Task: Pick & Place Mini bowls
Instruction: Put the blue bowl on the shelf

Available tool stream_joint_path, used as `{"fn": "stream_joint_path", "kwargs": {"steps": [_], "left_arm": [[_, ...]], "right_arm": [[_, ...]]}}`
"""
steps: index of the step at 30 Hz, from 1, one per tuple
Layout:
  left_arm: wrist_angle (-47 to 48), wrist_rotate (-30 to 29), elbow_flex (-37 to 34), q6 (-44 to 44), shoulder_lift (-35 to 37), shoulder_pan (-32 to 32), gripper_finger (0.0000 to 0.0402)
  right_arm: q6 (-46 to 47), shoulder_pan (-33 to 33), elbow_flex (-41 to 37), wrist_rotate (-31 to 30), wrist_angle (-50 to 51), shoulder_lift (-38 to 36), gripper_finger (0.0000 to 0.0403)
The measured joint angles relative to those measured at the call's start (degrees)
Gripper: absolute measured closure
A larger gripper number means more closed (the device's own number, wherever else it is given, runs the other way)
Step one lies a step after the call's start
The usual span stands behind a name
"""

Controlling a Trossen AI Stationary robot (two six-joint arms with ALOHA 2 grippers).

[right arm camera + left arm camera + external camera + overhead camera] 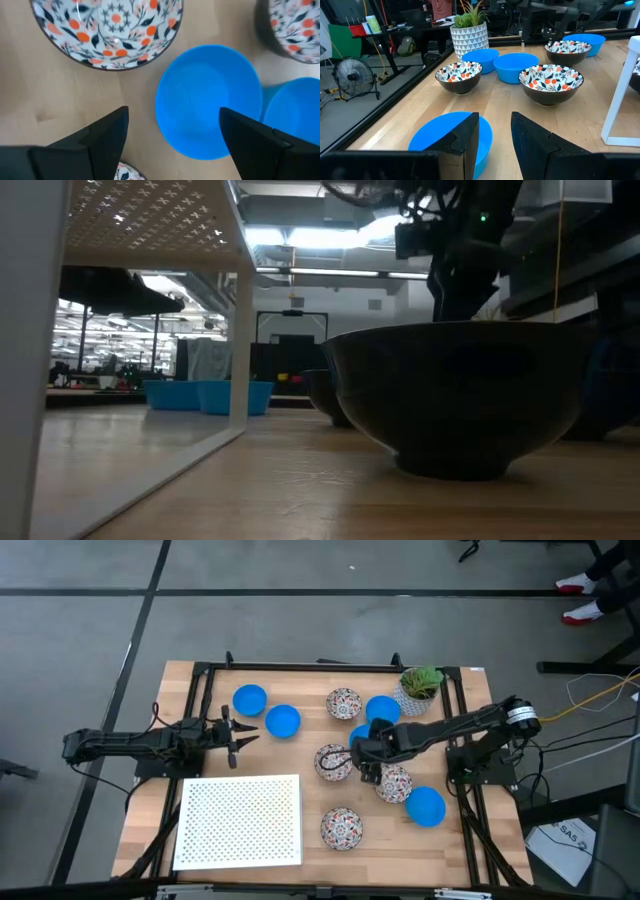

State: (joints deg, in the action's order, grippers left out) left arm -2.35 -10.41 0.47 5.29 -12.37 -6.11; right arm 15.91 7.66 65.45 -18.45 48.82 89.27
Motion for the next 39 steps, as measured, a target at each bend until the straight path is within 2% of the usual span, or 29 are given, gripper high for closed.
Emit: {"fn": "stream_joint_path", "kwargs": {"steps": [10,21,24,29,37,39], "left_arm": [[0.00,0.00,0.01,0.01,0.01,-0.01,0.0292],[0.00,0.00,0.00,0.00,0.00,0.00,0.0295],[0.00,0.00,0.00,0.00,0.00,-0.01,0.0294],[0.00,0.00,0.01,0.01,0.00,0.00,0.0292],[0.00,0.00,0.01,0.01,-0.01,-0.01,0.0294],[0.00,0.00,0.01,0.01,0.01,0.00,0.0293]], "right_arm": [[-1.41,-3.47,0.00,0.51,-0.90,5.84,0.0095],[-1.17,-4.03,0.00,3.11,-1.24,9.10,0.0096],[-1.17,-4.04,0.00,3.11,-1.29,9.05,0.0109],[-1.04,-4.09,0.00,5.59,-1.16,9.05,0.0181],[-0.10,-4.07,0.00,6.11,-0.91,9.05,0.0360],[-0.17,-4.06,0.00,6.03,-0.94,9.05,0.0390]]}}
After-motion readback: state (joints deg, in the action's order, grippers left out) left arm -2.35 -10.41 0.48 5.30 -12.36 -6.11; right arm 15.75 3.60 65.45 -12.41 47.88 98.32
